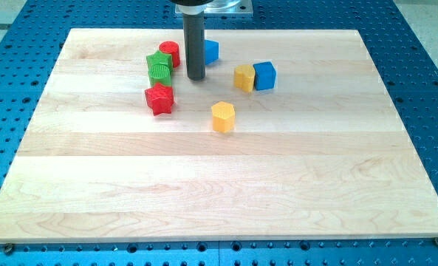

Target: Push the blue triangle slightly towards the top center

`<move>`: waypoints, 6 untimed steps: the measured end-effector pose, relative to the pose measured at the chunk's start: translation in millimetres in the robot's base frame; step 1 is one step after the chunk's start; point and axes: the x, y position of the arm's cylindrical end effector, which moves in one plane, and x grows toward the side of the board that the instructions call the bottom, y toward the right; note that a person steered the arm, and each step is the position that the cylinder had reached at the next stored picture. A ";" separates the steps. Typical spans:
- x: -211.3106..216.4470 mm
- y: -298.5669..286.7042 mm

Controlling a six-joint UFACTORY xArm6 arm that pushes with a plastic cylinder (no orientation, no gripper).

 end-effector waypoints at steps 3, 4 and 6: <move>-27.2 -41.2; -27.3 -28.0; -55.3 15.0</move>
